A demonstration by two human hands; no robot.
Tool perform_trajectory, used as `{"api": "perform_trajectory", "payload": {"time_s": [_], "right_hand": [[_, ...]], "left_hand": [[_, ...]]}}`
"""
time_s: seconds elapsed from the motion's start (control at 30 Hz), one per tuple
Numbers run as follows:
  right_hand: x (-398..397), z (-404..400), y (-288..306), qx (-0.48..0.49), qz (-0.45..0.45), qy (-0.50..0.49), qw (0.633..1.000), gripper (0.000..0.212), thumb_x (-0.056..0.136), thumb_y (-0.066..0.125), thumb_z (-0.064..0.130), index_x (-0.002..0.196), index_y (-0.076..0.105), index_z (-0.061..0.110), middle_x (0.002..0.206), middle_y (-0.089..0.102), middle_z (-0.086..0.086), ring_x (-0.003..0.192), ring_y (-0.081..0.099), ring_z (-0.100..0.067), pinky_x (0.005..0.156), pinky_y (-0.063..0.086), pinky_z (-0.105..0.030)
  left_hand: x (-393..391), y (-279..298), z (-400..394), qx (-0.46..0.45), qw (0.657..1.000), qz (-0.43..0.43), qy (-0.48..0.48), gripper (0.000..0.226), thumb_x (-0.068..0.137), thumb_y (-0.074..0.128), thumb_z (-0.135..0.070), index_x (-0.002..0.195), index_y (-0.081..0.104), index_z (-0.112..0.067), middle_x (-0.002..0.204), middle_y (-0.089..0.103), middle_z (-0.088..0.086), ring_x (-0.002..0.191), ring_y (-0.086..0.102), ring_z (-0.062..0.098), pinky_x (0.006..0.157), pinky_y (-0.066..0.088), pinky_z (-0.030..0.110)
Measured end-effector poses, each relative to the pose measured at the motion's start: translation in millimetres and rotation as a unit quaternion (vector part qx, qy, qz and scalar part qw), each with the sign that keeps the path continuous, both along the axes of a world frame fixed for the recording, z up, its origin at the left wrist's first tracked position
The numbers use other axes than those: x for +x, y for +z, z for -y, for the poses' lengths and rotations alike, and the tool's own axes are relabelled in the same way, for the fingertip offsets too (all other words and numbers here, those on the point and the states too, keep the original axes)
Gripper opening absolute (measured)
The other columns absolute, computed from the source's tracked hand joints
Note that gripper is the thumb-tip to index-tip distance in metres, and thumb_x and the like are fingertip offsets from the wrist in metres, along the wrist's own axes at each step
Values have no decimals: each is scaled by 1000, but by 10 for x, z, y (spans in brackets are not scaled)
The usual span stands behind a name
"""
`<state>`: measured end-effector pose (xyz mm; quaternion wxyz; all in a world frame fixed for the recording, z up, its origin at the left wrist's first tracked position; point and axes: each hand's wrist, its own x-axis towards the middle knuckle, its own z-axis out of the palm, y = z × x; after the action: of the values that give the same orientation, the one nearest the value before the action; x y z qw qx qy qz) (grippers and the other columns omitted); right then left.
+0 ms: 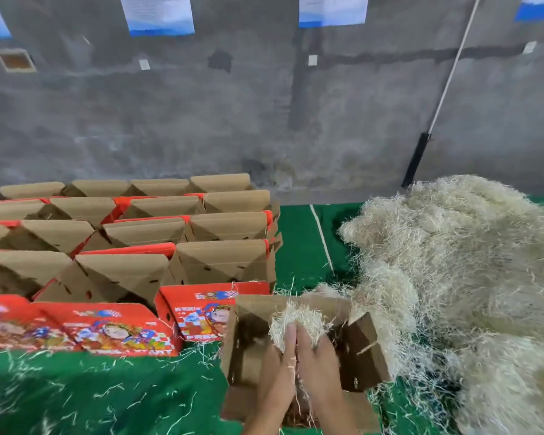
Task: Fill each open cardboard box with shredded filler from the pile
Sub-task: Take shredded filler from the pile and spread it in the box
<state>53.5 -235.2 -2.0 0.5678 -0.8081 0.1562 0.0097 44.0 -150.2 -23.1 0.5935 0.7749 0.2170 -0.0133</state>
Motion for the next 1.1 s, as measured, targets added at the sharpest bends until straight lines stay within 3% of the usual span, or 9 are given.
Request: {"api": "perform_trajectory", "payload": {"time_s": [0.13, 0.23, 0.3, 0.43, 0.53, 0.63, 0.83, 1.0, 1.1], "right_hand": [[-44, -278, -222, -5, -5, -22, 1000, 45, 97, 43, 60, 94, 52, 17, 90, 66, -5, 84, 64, -20, 81, 54, -45], [-106, -361, -313, -55, 16, -38, 998, 49, 98, 35, 64, 86, 51, 18, 81, 62, -2, 75, 61, -19, 73, 52, -43], [-138, -367, -404, -127, 42, -40, 990, 57, 97, 26, 67, 82, 49, 18, 73, 58, 0, 66, 58, -19, 62, 46, -38], [-79, -346, -517, -256, 55, 15, 965, 58, 99, 18, 61, 84, 49, 14, 70, 57, -1, 66, 61, -28, 58, 42, -34], [-44, -314, -591, -295, 72, 31, 952, 52, 101, 16, 58, 84, 44, 17, 69, 61, -7, 63, 61, -30, 56, 45, -35], [-46, -305, -622, -312, 90, 27, 945, 54, 99, 10, 60, 83, 41, 19, 60, 57, -2, 57, 62, -29, 48, 40, -31], [-206, -515, -625, -300, 73, 48, 950, 49, 103, 24, 53, 91, 51, 14, 77, 69, -14, 71, 67, -36, 57, 39, -34], [-376, -783, -546, -193, 29, 83, 977, 55, 102, 28, 56, 99, 57, 9, 86, 69, -13, 81, 66, -35, 65, 41, -35], [-334, -710, -384, -45, -22, 91, 995, 48, 101, 35, 57, 112, 59, 17, 97, 67, -1, 88, 65, -18, 77, 47, -30]], "left_hand": [[-29, -191, -117, -70, 997, 0, 43, 59, 82, 50, -78, 72, 64, -21, 62, 65, -10, 61, 65, 1, 59, 49, 17], [-66, -170, -205, 84, 996, 38, -2, 29, 91, 46, -64, 90, 55, -36, 73, 55, -26, 68, 57, -15, 60, 42, 0], [-64, -232, -249, 175, 982, 68, 0, 12, 99, 45, -44, 97, 49, -34, 74, 49, -24, 64, 54, -8, 61, 45, 7], [-2, -322, -362, 284, 958, 3, -43, 24, 103, 38, -15, 97, 61, -10, 80, 68, 2, 72, 68, 17, 66, 59, 34], [4, -321, -399, 358, 930, 3, -81, 19, 101, 42, -14, 110, 58, -7, 81, 69, 3, 66, 69, 15, 63, 59, 27], [19, -306, -377, 425, 898, 14, -113, 15, 99, 48, -12, 97, 62, -8, 72, 69, 2, 58, 67, 16, 60, 59, 28], [-173, -337, -572, 429, 901, -3, -65, 30, 101, 38, -28, 116, 58, -11, 83, 71, 5, 77, 71, 25, 68, 57, 37], [-373, -343, -843, 407, 912, -41, -20, 43, 104, 37, -44, 85, 64, -16, 72, 68, -4, 51, 55, 7, 51, 44, 24], [-314, -207, -960, 231, 973, 20, 14, 68, 96, 26, -71, 60, 48, -18, 48, 51, -11, 42, 40, 1, 48, 32, 22]]}}
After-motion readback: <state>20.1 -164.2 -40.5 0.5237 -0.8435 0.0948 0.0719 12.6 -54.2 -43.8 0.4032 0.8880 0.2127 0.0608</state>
